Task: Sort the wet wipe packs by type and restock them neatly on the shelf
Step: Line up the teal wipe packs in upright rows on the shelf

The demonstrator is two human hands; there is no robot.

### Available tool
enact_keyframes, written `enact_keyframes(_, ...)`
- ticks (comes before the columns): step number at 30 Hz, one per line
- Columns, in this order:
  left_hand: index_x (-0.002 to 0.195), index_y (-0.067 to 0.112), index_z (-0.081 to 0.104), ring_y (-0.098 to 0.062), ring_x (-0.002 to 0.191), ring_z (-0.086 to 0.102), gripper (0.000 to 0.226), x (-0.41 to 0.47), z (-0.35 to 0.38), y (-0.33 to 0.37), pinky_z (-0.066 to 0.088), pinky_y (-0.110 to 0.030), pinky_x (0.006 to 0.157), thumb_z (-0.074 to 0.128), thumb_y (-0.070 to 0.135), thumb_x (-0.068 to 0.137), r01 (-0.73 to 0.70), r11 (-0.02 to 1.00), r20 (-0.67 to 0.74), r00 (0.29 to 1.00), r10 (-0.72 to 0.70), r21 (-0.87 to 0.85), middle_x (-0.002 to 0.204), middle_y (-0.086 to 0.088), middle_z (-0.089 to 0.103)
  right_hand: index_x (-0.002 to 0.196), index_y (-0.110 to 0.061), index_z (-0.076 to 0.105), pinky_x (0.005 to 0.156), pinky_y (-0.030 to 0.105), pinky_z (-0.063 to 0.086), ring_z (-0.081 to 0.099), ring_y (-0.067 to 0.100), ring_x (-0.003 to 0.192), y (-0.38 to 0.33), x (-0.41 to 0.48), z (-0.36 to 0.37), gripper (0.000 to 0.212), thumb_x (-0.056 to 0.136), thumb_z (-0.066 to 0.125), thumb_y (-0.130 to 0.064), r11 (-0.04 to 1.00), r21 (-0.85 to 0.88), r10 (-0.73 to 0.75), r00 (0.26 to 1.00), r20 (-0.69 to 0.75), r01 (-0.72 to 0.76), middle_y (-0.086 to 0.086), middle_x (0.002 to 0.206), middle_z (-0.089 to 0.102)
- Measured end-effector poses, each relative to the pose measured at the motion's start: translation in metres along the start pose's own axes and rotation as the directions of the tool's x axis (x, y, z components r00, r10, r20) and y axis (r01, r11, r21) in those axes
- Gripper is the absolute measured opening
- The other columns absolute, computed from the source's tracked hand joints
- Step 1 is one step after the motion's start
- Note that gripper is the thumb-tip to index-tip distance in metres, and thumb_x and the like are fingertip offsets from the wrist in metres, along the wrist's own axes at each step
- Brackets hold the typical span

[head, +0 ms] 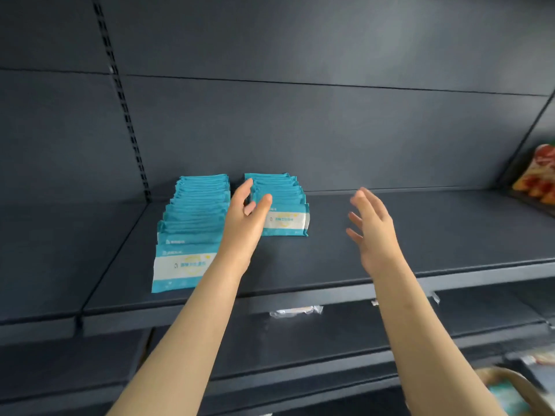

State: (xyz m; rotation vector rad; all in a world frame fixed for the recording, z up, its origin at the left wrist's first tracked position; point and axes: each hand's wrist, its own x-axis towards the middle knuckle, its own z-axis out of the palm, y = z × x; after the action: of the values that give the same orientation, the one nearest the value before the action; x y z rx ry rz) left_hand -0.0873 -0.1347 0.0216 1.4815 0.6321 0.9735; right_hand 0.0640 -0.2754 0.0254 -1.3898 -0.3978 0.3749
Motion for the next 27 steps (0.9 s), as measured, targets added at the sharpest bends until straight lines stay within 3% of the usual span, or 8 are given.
enact_keyframes(3, 0.143, 0.036, 0.041, -0.006, 0.128, 0.049, 0.049, -0.029, -0.001, 0.0, 0.043, -0.039, 0.108, 0.058, 0.035, 0.097, 0.095, 0.99, 0.124, 0.989, -0.081, -0.105, 0.144, 0.011, 0.047, 0.135, -0.035, 0.052, 0.101, 0.037, 0.045, 0.052, 0.014, 0.125, 0.004, -0.043, -0.026, 0.038, 0.099, 0.054, -0.043, 1.0, -0.002, 0.003, 0.997, -0.083, -0.003, -0.01, 0.138, 0.055)
enact_keyframes(6, 0.143, 0.035, 0.041, -0.011, 0.122, 0.053, 0.047, -0.064, 0.009, -0.006, 0.049, -0.04, 0.102, 0.055, 0.038, 0.098, 0.212, 0.969, 0.275, 0.946, -0.17, -0.129, 0.13, 0.016, 0.052, 0.134, -0.034, 0.051, 0.102, 0.037, 0.043, 0.051, 0.016, 0.127, 0.017, -0.083, -0.059, 0.036, 0.1, 0.053, -0.044, 0.999, 0.024, 0.03, 0.983, -0.18, -0.026, -0.008, 0.14, 0.053)
enact_keyframes(12, 0.133, 0.041, 0.053, -0.01, 0.118, 0.058, 0.038, -0.124, 0.048, -0.041, 0.051, -0.04, 0.101, 0.057, 0.046, 0.096, 0.367, 0.93, 0.514, 0.801, -0.305, -0.02, 0.136, 0.013, 0.056, 0.129, -0.036, 0.051, 0.106, 0.038, 0.036, 0.047, 0.017, 0.13, 0.06, -0.149, -0.132, 0.035, 0.098, 0.051, -0.051, 0.994, -0.011, 0.1, 0.933, -0.346, -0.111, -0.012, 0.131, 0.054)
enact_keyframes(17, 0.118, 0.047, 0.059, -0.011, 0.118, 0.058, 0.022, -0.169, 0.098, -0.075, 0.052, -0.034, 0.095, 0.056, 0.046, 0.096, 0.433, 0.897, 0.611, 0.689, -0.391, 0.087, 0.133, 0.013, 0.058, 0.132, -0.038, 0.047, 0.102, 0.039, 0.036, 0.044, 0.02, 0.133, 0.098, -0.179, -0.2, 0.042, 0.095, 0.051, -0.057, 0.972, 0.018, 0.216, 0.855, -0.472, -0.235, -0.006, 0.144, 0.048)
enact_keyframes(23, 0.131, 0.037, 0.056, -0.012, 0.119, 0.057, 0.036, -0.209, 0.185, -0.128, 0.05, -0.039, 0.102, 0.055, 0.046, 0.096, 0.479, 0.845, 0.672, 0.547, -0.499, 0.237, 0.133, 0.011, 0.058, 0.142, -0.031, 0.045, 0.112, 0.051, 0.037, 0.045, 0.024, 0.133, 0.149, -0.192, -0.298, 0.052, 0.096, 0.049, -0.055, 0.93, 0.157, 0.36, 0.738, -0.57, -0.332, -0.003, 0.142, 0.052)
enact_keyframes(27, 0.129, 0.035, 0.058, -0.013, 0.118, 0.059, 0.034, -0.233, 0.25, -0.162, 0.05, -0.039, 0.101, 0.056, 0.045, 0.096, 0.532, 0.788, 0.649, 0.488, -0.584, 0.309, 0.134, 0.008, 0.059, 0.143, -0.031, 0.045, 0.103, 0.043, 0.039, 0.043, 0.025, 0.135, 0.172, -0.185, -0.37, 0.049, 0.098, 0.047, -0.052, 0.907, 0.177, 0.405, 0.68, -0.611, -0.381, -0.003, 0.143, 0.05)
